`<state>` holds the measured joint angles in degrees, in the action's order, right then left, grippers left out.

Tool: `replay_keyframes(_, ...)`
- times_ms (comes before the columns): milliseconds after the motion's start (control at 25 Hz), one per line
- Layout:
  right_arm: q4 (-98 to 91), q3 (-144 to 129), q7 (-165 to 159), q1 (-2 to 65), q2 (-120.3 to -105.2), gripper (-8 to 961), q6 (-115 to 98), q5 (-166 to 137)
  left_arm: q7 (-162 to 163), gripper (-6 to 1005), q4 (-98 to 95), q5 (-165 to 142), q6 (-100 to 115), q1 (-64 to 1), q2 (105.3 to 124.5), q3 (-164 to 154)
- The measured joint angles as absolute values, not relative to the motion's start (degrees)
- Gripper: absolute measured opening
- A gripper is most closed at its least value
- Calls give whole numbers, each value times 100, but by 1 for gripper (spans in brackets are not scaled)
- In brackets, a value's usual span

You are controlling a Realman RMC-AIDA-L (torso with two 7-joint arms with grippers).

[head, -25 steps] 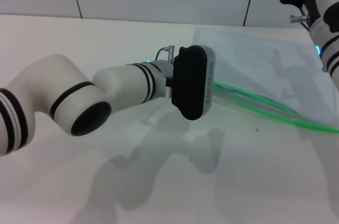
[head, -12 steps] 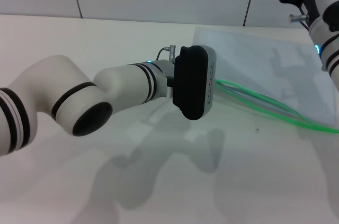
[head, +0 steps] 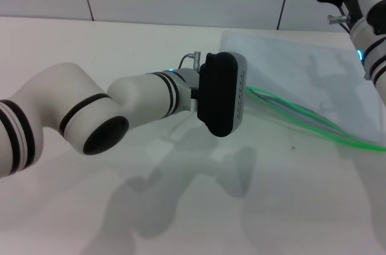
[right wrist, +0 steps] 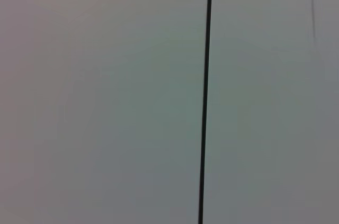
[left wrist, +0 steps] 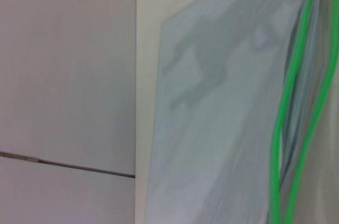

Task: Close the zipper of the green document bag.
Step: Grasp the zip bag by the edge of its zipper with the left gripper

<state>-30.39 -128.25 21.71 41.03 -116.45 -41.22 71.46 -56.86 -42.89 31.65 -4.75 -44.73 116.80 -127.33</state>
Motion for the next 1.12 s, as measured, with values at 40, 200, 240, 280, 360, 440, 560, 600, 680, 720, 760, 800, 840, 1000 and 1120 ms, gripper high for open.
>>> replay_keyframes(40, -3045, -12826, 2171, 4101, -11646, 613, -4122, 7145, -5686, 274, -4289, 3164, -470, -4474, 11680, -12734)
replay_keyframes(200, -3065, -12836, 2171, 4098, -11645, 613, -4122, 7121, -5685, 213, -4267, 3168, -458, -4474, 11680, -12735)
replay_keyframes(240, -3073, -12842, 2171, 4098, -11646, 613, -4122, 7112, -5684, 198, -4257, 3177, -458, -4474, 11681, -12734)
replay_keyframes(280, -3089, -12852, 2171, 4096, -11645, 613, -4122, 7104, -5681, 183, -4234, 3234, -456, -4474, 11685, -12734)
replay_keyframes(360, -3264, -12930, 2171, 4051, -11635, 613, -4084, 7087, -5680, 153, -4233, 3261, -456, -4474, 11685, -12734)
replay_keyframes(440, -3339, -12949, 2171, 4036, -11629, 613, -4020, 7084, -5679, 122, -4238, 3284, -443, -4448, 11681, -12732)
replay_keyframes(560, -3580, -12945, 2171, 3987, -11588, 613, -3702, 7081, -5676, 86, -4256, 3288, -409, -4364, 11677, -12715)
replay_keyframes(600, -3694, -12937, 2170, 3953, -11545, 613, -3579, 7075, -5674, 75, -4267, 3288, -379, -4332, 11676, -12717)
replay_keyframes(680, -4041, -12932, 2170, 3834, -11397, 613, -3332, 7009, -5668, 69, -4322, 3290, -256, -4231, 11672, -12734)
replay_keyframes(720, -4510, -12894, 2171, 3656, -11180, 613, -3057, 6902, -5667, 67, -4387, 3292, -123, -4147, 11665, -12735)
replay_keyframes(760, -4753, -12857, 2171, 3573, -11069, 613, -2896, 6864, -5667, 64, -4412, 3293, -82, -4112, 11661, -12729)
replay_keyframes(800, -4753, -12857, 2171, 3573, -11069, 613, -2896, 6864, -5667, 63, -4441, 3294, -50, -4073, 11658, -12714)
replay_keyframes(840, -4944, -12823, 2171, 3497, -10966, 613, -2754, 6844, -5667, 63, -4441, 3294, -50, -4073, 11658, -12714)
replay_keyframes(1000, -5585, -12772, 2171, 3309, -10607, 613, -2201, 6825, -5664, 61, -4674, 3302, 105, -3818, 11644, -12659)
replay_keyframes(1120, -5875, -12737, 2171, 3274, -10459, 613, -1825, 6680, -5671, 59, -4976, 3304, 254, -3584, 11627, -12641)
